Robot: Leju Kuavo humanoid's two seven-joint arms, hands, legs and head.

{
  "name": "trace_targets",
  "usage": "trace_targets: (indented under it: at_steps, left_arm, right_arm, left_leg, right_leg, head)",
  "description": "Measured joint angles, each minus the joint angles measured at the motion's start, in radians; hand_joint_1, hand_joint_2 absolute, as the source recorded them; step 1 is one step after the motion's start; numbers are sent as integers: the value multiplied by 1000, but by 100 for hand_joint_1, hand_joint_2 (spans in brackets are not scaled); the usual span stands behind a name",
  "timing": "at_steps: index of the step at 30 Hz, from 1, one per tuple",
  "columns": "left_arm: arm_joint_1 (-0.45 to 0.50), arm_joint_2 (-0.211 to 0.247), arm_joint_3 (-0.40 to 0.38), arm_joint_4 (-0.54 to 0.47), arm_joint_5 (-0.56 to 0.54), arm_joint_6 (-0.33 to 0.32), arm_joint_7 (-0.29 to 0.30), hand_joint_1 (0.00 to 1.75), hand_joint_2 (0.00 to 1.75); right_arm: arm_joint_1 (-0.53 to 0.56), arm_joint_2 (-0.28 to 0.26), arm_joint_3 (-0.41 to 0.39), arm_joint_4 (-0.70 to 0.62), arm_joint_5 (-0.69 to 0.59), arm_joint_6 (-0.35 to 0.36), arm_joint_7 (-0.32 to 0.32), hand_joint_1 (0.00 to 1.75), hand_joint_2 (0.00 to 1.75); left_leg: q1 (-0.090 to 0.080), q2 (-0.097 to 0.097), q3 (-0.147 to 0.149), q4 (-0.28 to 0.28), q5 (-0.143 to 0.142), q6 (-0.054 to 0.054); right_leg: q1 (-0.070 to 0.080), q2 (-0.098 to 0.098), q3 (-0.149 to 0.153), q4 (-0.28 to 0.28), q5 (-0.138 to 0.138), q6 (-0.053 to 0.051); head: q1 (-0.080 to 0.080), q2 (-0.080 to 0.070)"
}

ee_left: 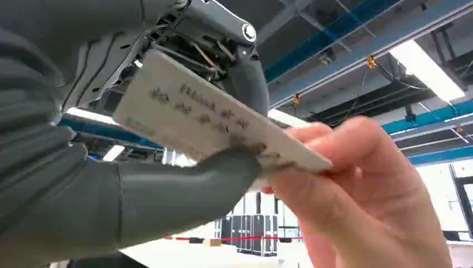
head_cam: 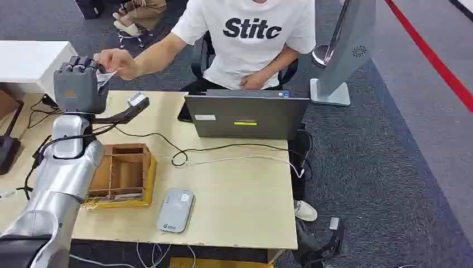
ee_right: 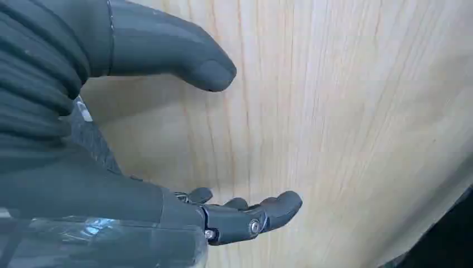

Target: Pass the card to the sensor for recognition and then transmit it.

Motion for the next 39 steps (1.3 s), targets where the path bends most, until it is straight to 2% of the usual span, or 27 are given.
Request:
trace_targets:
  at_steps: [11, 14, 17, 22, 26, 30, 39]
  left_arm:
    - [-2, 4, -4, 14, 2, 33, -1, 175, 175]
    - [35, 0, -4, 1, 68, 48, -54, 175, 175]
    - [140, -22, -4, -87, 172, 72, -133, 175, 175]
    - [312, -63, -4, -253, 236, 78, -172, 175, 175]
    - [417, -90, -5, -360, 237, 81, -177, 175, 175]
    - [451, -97, -5, -412, 237, 80, -177, 175, 175]
    - [476, -104, -6, -457, 263, 77, -189, 175, 175]
  right_arm:
    - [0, 0, 0, 0, -2, -2, 0, 0, 175]
    - [1, 0, 0, 0, -17, -2, -7, 0, 175]
    - [5, 0, 0, 0, -28, 1, -18, 0, 175]
    - [16, 0, 0, 0, -38, 6, -33, 0, 175]
    - [26, 0, -1, 0, -49, 10, -37, 0, 175]
    - [28, 0, -2, 0, -48, 9, -37, 0, 175]
    - [31, 0, -2, -1, -51, 10, -40, 0, 175]
  left_leg:
    - [0, 0, 0, 0, 0, 0]
    - [-1, 0, 0, 0, 0, 0]
    - [-1, 0, 0, 0, 0, 0]
    - [-1, -1, -1, 0, 0, 0]
    - [-1, -2, -2, 0, 0, 0]
    - [-1, -2, -2, 0, 0, 0]
    - [-1, -2, -2, 0, 1, 0]
  right_leg:
    - [0, 0, 0, 0, 0, 0]
    - [0, 0, 0, 0, 0, 0]
    - [0, 0, 0, 0, 0, 0]
    - [0, -1, 0, -1, 0, 0]
    - [0, -2, -1, -1, 0, 1]
    - [0, -2, 0, -1, 0, 0]
    - [0, -2, 0, -1, 1, 0]
  head:
    - [0, 0]
    - [0, 0]
    - [0, 0]
    - [0, 0]
    - [1, 0]
    - [1, 0]
    - [0, 0]
